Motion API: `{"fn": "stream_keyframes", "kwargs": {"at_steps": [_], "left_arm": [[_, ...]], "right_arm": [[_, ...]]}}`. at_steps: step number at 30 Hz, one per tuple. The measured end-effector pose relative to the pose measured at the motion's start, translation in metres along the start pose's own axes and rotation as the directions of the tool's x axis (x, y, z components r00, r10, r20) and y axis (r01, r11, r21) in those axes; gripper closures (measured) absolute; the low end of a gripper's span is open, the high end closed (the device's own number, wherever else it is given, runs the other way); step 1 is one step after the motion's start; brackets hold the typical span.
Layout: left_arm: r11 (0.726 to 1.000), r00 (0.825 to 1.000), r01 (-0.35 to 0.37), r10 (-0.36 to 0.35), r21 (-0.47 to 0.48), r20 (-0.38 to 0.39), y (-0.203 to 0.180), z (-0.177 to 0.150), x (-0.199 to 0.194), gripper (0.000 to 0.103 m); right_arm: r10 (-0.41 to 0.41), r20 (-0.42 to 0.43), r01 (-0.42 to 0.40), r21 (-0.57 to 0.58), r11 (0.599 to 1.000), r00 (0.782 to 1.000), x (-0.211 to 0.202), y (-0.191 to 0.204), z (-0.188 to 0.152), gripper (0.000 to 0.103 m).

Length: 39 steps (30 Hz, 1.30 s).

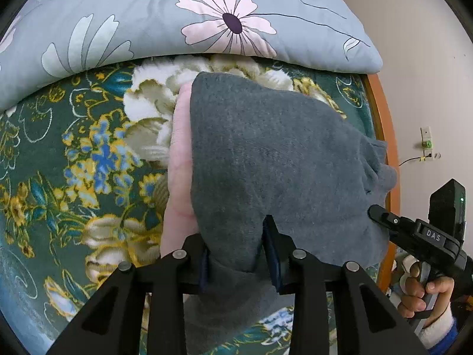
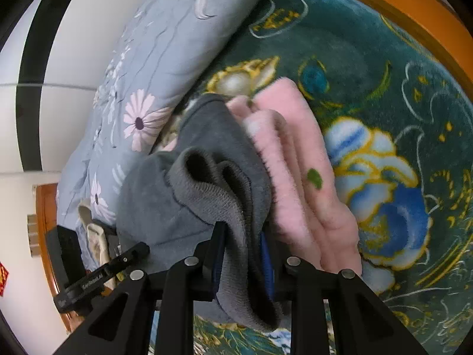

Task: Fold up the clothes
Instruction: 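Carry the sweatpants with both grippers toward the folded pink garment, then lower the sweatpants with both grippers onto the pink garment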

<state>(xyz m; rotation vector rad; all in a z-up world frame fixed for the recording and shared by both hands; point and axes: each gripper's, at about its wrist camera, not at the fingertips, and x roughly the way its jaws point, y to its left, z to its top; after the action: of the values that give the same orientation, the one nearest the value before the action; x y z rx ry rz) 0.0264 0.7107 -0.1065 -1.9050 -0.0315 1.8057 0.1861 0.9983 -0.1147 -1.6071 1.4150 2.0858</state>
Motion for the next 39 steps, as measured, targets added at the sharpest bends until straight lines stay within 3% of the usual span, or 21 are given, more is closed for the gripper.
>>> {"fn": "stream_keyframes", "kwargs": {"at_steps": [2, 7, 12, 15, 18, 24, 28, 33, 36, 39], "left_arm": [[1.0, 1.0, -0.007, 0.007, -0.012, 0.021, 0.0, -0.003, -0.014, 0.068], [0.999, 0.993, -0.039, 0.04, -0.007, 0.113, 0.001, -0.001, -0.044, 0.067], [0.994, 0.984, 0.064, -0.077, 0.084, 0.159, -0.031, 0.013, -0.044, 0.067], [0.994, 0.99, 0.027, -0.041, 0.105, 0.135, -0.038, 0.026, -0.025, 0.067], [0.998, 0.995, 0.019, -0.025, 0.061, 0.099, -0.027, 0.038, -0.006, 0.067], [0.999, 1.0, -0.025, 0.024, 0.043, 0.012, -0.024, 0.053, 0.019, 0.067], [0.999, 0.999, -0.019, 0.017, 0.036, 0.046, -0.028, 0.044, 0.0, 0.067], [0.998, 0.987, 0.033, -0.042, 0.059, 0.153, -0.029, -0.009, -0.036, 0.067], [0.996, 0.986, 0.018, -0.033, 0.091, 0.166, -0.03, -0.04, -0.04, 0.067], [0.993, 0.993, -0.019, 0.005, 0.117, 0.121, -0.031, -0.058, -0.023, 0.067]], "right_arm": [[-0.005, 0.009, 0.005, -0.029, 1.0, 1.0, -0.013, 0.006, -0.002, 0.076], [-0.105, 0.139, 0.119, -0.098, 0.988, 0.985, -0.053, 0.016, 0.001, 0.076], [-0.02, 0.12, 0.048, -0.238, 0.97, 0.993, -0.039, 0.061, 0.008, 0.076], [-0.037, 0.096, 0.06, -0.251, 0.966, 0.995, -0.014, 0.07, 0.014, 0.075], [-0.105, 0.078, 0.117, -0.182, 0.976, 0.991, 0.013, 0.054, 0.027, 0.079], [-0.08, 0.038, 0.083, -0.097, 0.992, 0.996, 0.029, 0.035, 0.039, 0.081], [-0.071, 0.056, 0.078, -0.144, 0.986, 0.996, 0.011, 0.048, 0.028, 0.078], [-0.019, 0.111, 0.048, -0.271, 0.962, 0.994, -0.029, 0.06, -0.026, 0.077], [-0.027, 0.11, 0.058, -0.29, 0.955, 0.994, -0.033, 0.056, -0.052, 0.077], [-0.074, 0.092, 0.099, -0.302, 0.948, 0.993, -0.023, 0.049, -0.066, 0.076]]}}
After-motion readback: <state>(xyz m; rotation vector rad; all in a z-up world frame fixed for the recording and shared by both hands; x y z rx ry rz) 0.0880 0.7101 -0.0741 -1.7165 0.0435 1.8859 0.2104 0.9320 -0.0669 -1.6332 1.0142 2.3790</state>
